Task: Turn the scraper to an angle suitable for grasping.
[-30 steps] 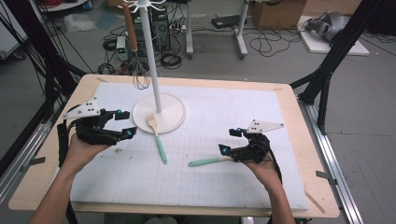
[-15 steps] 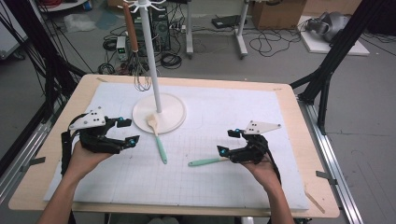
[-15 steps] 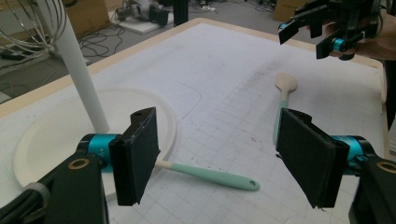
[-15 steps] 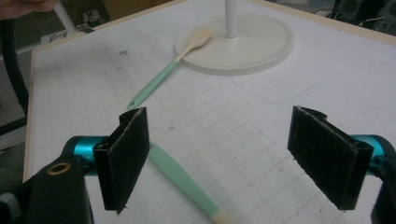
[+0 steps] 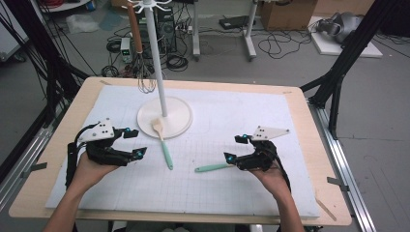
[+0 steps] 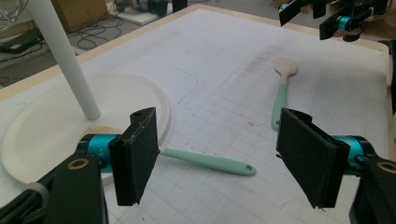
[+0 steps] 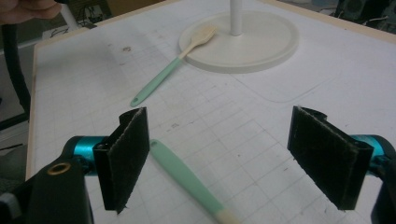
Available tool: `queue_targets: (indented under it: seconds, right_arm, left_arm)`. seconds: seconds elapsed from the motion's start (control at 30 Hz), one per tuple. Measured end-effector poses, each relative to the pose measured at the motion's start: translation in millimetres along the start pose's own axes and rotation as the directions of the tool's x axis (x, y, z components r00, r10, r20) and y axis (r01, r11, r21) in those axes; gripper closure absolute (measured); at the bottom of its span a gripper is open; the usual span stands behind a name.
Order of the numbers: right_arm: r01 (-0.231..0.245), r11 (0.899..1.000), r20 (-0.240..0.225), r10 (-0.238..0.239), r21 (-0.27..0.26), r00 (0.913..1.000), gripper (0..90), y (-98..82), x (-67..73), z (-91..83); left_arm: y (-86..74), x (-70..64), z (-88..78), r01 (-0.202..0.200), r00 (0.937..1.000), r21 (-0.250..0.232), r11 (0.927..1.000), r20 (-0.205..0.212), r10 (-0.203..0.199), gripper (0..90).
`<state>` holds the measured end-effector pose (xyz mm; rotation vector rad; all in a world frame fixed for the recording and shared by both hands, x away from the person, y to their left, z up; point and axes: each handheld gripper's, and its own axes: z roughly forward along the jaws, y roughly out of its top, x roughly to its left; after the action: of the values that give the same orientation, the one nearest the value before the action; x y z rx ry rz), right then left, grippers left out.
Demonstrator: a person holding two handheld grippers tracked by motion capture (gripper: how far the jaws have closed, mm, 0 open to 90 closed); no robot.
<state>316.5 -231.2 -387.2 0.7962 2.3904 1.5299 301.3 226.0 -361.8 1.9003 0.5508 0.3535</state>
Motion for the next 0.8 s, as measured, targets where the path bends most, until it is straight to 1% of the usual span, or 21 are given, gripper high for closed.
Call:
queue_targets:
  seconds: [0.07, 0.1, 0.2, 0.3, 0.33, 0.4, 0.43, 0.5, 0.53, 0.67, 0.8]
  right_arm:
    - [0.001, 1.0, 0.002, -0.001, -0.006, 1.0, 19.8, -0.4, 0.1, -0.8]
    - [-0.004, 1.0, 0.001, 0.004, -0.003, 1.0, 19.8, -0.6, 0.7, -1.3]
    - [-0.001, 1.0, 0.006, 0.001, -0.005, 1.0, 20.2, -1.0, 0.1, -2.0]
    - [0.0, 1.0, 0.003, 0.0, -0.001, 1.0, 23.3, -0.9, -0.6, -2.0]
    - [0.003, 1.0, 0.003, -0.003, 0.008, 1.0, 24.8, -1.1, -1.2, -1.3]
    - [0.012, 0.999, 0.007, -0.012, 0.053, 0.9999, 28.1, -1.2, -3.5, 0.6]
    - [0.017, 0.998, 0.006, -0.017, 0.064, 0.9998, 29.5, -1.1, -4.4, 1.1]
    - [0.029, 0.995, -0.007, -0.029, 0.096, 0.9996, 34.8, -0.3, -6.4, 1.6]
    - [0.043, 0.993, -0.009, -0.042, 0.113, 0.9991, 35.9, 0.2, -8.3, 1.2]
    - [0.022, 0.992, -0.019, -0.02, 0.121, 0.9996, 38.7, 1.7, -16.3, -2.0]
    - [0.023, 0.99, -0.035, -0.018, 0.136, 0.9992, 39.8, 4.4, -21.0, -1.9]
  left_arm:
    - [-0.5, 0.3, 0.4, -0.005, 1.0, 0.0, 1.0, -0.002, 0.005, 29.8]
    - [-1.0, 0.6, 1.0, -0.003, 1.0, 0.0, 1.0, 0.0, 0.003, 29.8]
    - [-3.3, 1.5, 3.4, 0.0, 1.0, 0.006, 1.0, 0.003, 0.0, 29.8]
    - [-5.6, 1.4, 4.3, 0.0, 1.0, 0.003, 1.0, 0.006, 0.0, 29.9]
    - [-6.3, 1.6, 4.4, 0.003, 1.0, 0.001, 1.0, 0.003, -0.003, 29.9]
    - [-8.1, 2.2, 4.9, 0.006, 0.9999, 0.003, 1.0, 0.009, -0.006, 30.0]
    - [-9.2, 2.4, 5.2, 0.002, 1.0, 0.01, 1.0, 0.009, -0.003, 30.1]
    - [-11.4, 2.4, 6.2, 0.003, 1.0, 0.017, 0.9998, 0.007, -0.003, 30.1]
    - [-12.2, 2.5, 6.4, 0.002, 1.0, 0.019, 0.9998, 0.008, -0.003, 30.1]
    - [-13.7, 2.2, 5.0, 0.001, 1.0, 0.017, 0.9999, 0.006, -0.001, 30.1]
    - [-14.0, 2.8, 0.9, -0.002, 1.0, 0.011, 0.9999, 0.0, 0.002, 30.1]
